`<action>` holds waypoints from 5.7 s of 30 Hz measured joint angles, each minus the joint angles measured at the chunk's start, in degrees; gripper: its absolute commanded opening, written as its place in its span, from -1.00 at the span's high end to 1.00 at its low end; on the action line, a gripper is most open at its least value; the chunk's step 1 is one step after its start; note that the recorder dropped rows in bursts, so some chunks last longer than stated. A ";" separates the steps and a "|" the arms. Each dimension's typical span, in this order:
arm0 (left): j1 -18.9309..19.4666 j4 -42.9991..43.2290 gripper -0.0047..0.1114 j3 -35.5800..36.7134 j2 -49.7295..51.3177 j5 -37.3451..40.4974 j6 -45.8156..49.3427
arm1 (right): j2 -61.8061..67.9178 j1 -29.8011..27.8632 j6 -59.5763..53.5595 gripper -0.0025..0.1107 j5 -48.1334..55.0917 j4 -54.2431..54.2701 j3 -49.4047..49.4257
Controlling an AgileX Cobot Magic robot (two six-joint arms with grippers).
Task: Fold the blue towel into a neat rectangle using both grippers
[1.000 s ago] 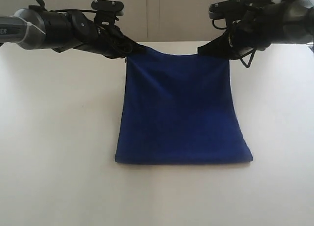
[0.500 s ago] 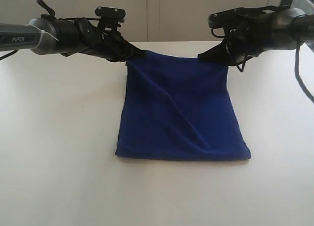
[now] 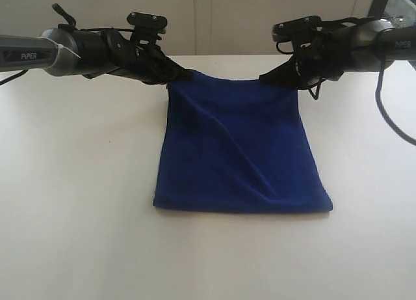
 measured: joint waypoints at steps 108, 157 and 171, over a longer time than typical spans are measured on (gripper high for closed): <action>3.80 -2.48 0.92 -1.27 2.49 46.81 12.74 | 13.78 -3.53 -44.97 0.96 14.75 46.13 -20.52; -1.90 10.10 0.92 14.31 -10.80 47.76 8.23 | -2.97 -1.09 -50.44 0.96 27.43 50.61 -9.81; -1.94 16.57 0.92 17.60 -9.97 48.43 -0.88 | -2.97 -1.09 -50.56 0.96 28.15 50.76 -9.81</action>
